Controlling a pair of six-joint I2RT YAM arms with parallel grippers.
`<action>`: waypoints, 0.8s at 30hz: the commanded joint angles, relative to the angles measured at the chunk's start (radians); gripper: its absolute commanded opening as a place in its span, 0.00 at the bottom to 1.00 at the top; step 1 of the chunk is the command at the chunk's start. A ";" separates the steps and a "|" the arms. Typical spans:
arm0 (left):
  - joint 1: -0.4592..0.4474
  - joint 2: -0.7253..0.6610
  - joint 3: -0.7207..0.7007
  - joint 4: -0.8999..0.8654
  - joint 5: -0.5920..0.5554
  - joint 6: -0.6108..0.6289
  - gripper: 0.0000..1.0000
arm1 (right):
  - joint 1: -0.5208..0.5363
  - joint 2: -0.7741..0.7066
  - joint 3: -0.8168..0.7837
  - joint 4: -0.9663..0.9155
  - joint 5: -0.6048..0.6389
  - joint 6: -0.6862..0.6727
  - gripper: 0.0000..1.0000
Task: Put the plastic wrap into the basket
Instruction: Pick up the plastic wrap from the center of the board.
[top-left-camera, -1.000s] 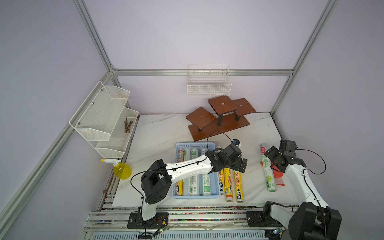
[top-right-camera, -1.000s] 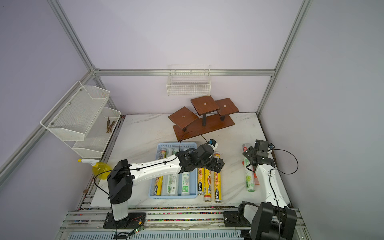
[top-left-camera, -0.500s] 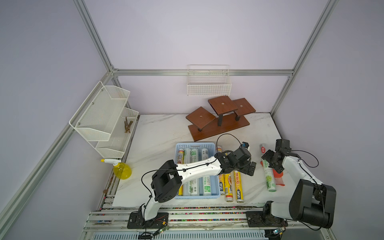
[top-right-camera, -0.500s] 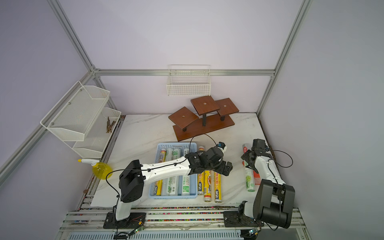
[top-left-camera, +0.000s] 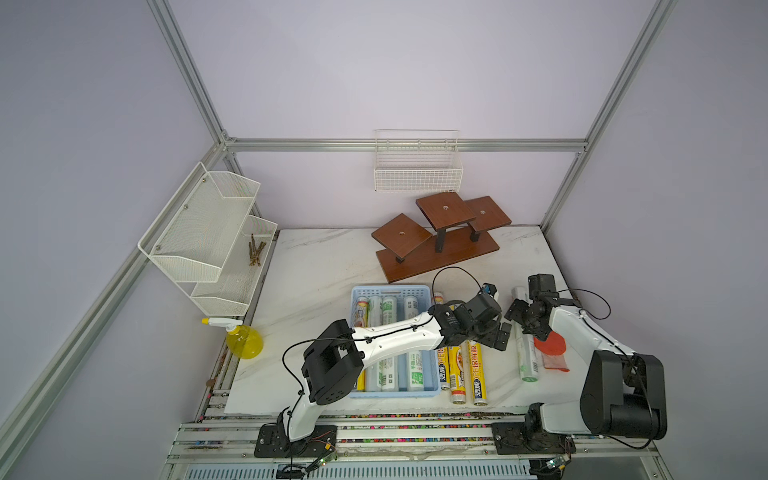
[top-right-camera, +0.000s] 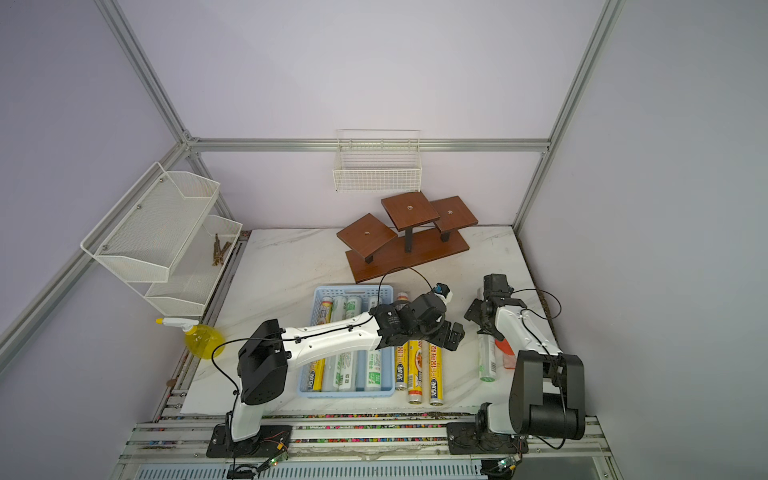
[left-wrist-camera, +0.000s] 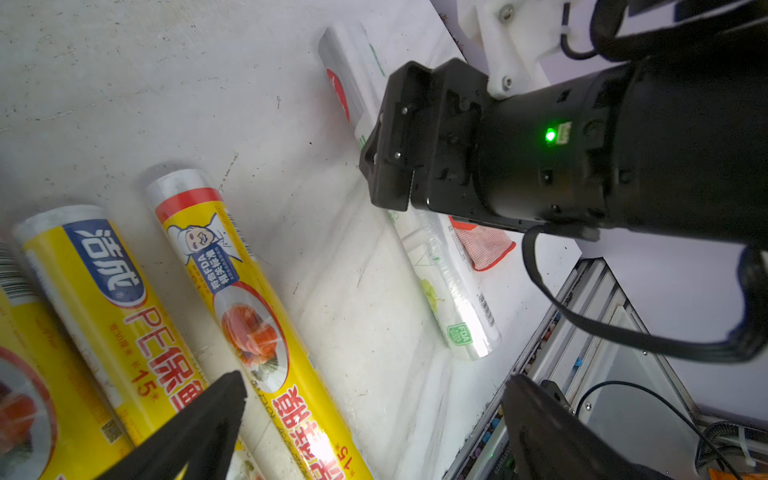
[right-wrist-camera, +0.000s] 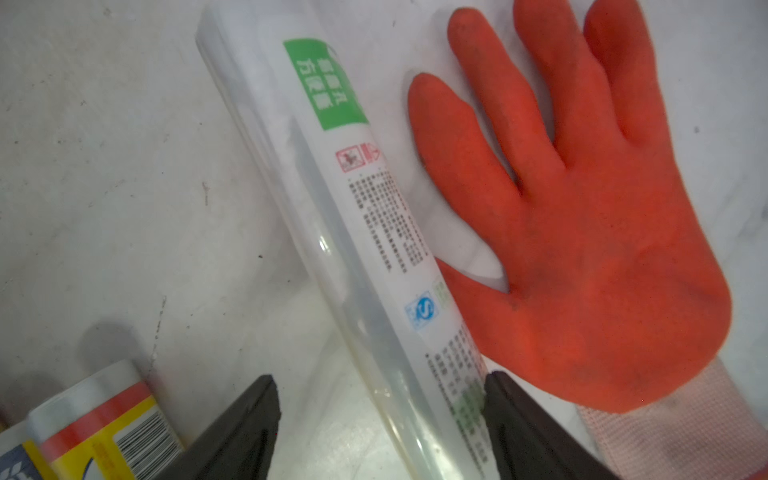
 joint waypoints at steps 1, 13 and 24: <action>0.001 -0.012 -0.005 0.014 -0.024 -0.008 1.00 | 0.033 0.025 0.047 -0.042 0.050 -0.024 0.84; 0.015 -0.065 -0.078 0.046 -0.063 -0.027 1.00 | 0.145 0.166 0.102 -0.065 -0.058 -0.110 0.73; 0.038 -0.215 -0.276 0.171 -0.094 -0.042 1.00 | 0.190 0.208 0.098 -0.071 -0.032 -0.117 0.74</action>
